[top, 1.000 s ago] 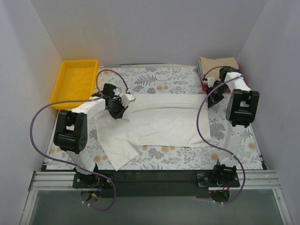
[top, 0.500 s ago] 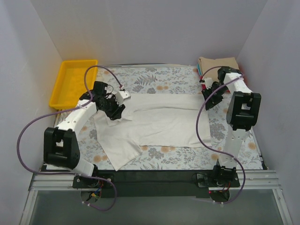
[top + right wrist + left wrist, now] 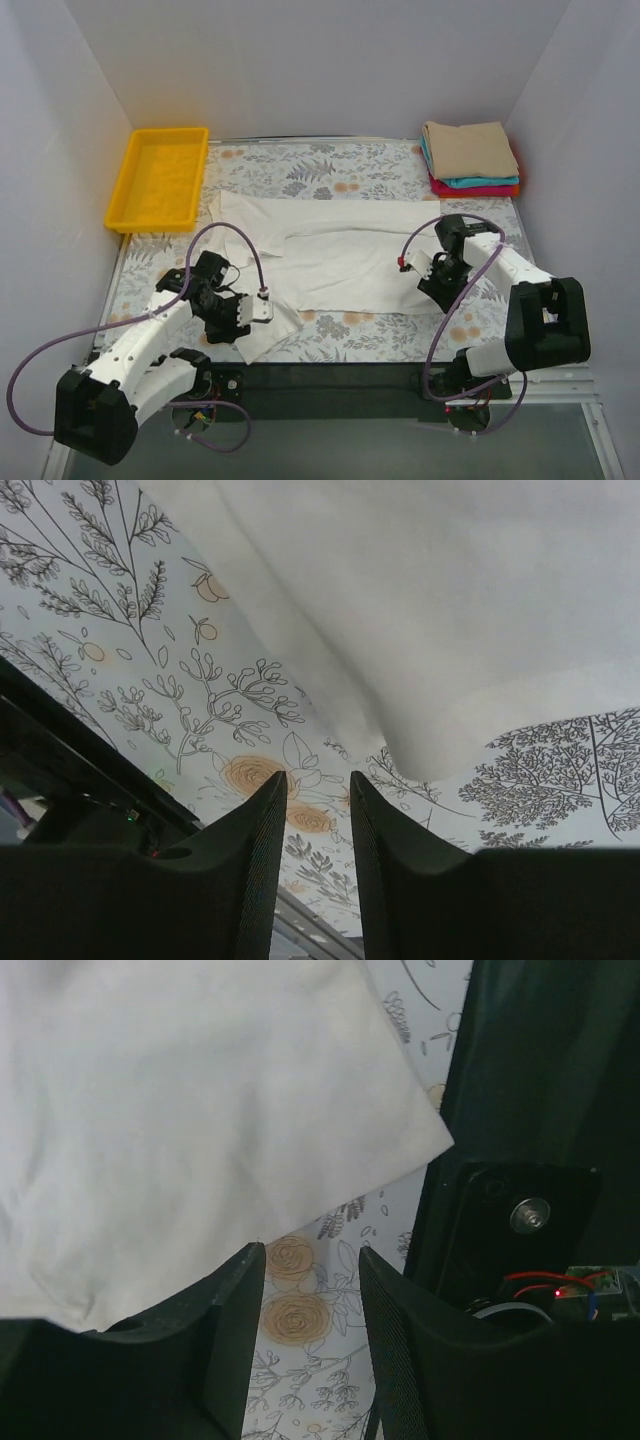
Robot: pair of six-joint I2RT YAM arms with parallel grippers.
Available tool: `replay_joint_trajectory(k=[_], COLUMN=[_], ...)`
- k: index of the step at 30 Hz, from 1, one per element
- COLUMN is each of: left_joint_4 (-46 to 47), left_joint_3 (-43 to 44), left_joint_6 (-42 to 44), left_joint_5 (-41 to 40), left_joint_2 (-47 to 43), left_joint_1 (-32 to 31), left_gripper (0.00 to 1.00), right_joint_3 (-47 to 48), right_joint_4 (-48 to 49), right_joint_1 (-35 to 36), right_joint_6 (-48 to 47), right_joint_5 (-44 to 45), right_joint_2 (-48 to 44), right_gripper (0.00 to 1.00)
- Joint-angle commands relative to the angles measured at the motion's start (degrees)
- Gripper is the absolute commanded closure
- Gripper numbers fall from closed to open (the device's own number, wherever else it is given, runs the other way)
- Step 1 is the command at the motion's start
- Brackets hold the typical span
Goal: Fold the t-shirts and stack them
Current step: Fold the tshirt
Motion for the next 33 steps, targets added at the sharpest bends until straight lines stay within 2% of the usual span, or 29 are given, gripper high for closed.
replay_joint_trajectory(k=[1,2,3,4,6,11,13,16,17,20,22,26,27,29,30,33], left_joint_4=[-0.04,1.10,2.51,4.00,9.27,9.55,10.26,9.82,9.73,12.00,13.77,17.80,18.51,20.01,20.01,20.01], left_joint_3=[-3.81,-3.99,-3.64,-3.03,-3.37,-4.96,-4.70,-3.29,-2.59,-2.23,-4.95,-8.38,-8.91,-9.44,-9.26,-8.04], left_joint_6=[4.37,2.63,0.18,-2.46,-7.66,-13.90,-17.05,-20.59,-22.42,-26.55,-28.41,-30.00,-30.17,-30.78,-31.48,-32.80], left_joint_5=[-2.30,-2.04,-2.30,-2.91,-6.78,-9.41,-12.57,-14.60,-16.00,-19.17,-25.39,-26.56,-26.82,-27.35,-26.83,-25.16], left_joint_2=[-3.00,-2.31,-1.70,0.31,2.16,1.83,3.31,10.77,13.49,15.71,17.55,17.82,17.91,17.82,17.56,15.46], left_joint_1=[-6.00,-10.54,-12.24,-16.87,-22.26,-37.44,-40.98,-42.66,-43.97,-45.12,-46.52,-47.06,-47.15,-47.15,-47.15,-47.15], left_gripper=[0.60,0.59,0.58,0.55,0.53,0.53,0.52,0.54,0.48,0.47,0.48,0.65,0.75,0.88,0.99,1.00], right_joint_3=[-4.13,-4.31,-4.40,-4.31,-4.31,-4.49,-4.40,-4.23,-4.14,-3.88,-3.87,-3.35,-3.26,-3.26,-3.35,-3.26], right_joint_4=[8.54,9.60,10.30,10.57,10.84,10.75,10.75,11.01,11.19,11.37,11.28,11.37,11.54,11.63,11.63,11.63], right_joint_1=[1.80,1.88,2.06,2.41,2.85,3.20,3.20,3.29,3.20,3.29,3.29,3.20,3.20,3.12,3.12,2.68], right_joint_6=[-2.18,-1.74,-1.48,-1.39,-1.21,-1.21,-1.21,-0.95,-0.86,-0.95,-1.12,-1.12,-1.21,-1.30,-1.73,-3.49], right_joint_5=[5.18,5.36,5.45,5.71,6.15,6.59,6.59,6.59,6.59,6.59,7.98,7.82,7.82,7.82,7.82,7.29], right_joint_2=[-2.02,-1.32,-1.05,-0.96,-0.87,-0.61,-0.26,0.88,1.06,1.06,1.24,1.76,1.94,1.85,1.59,0.19], right_gripper=[0.67,0.64,0.63,0.60,0.57,0.57,0.56,0.56,0.55,0.54,0.54,0.54,0.55,0.56,0.56,0.57])
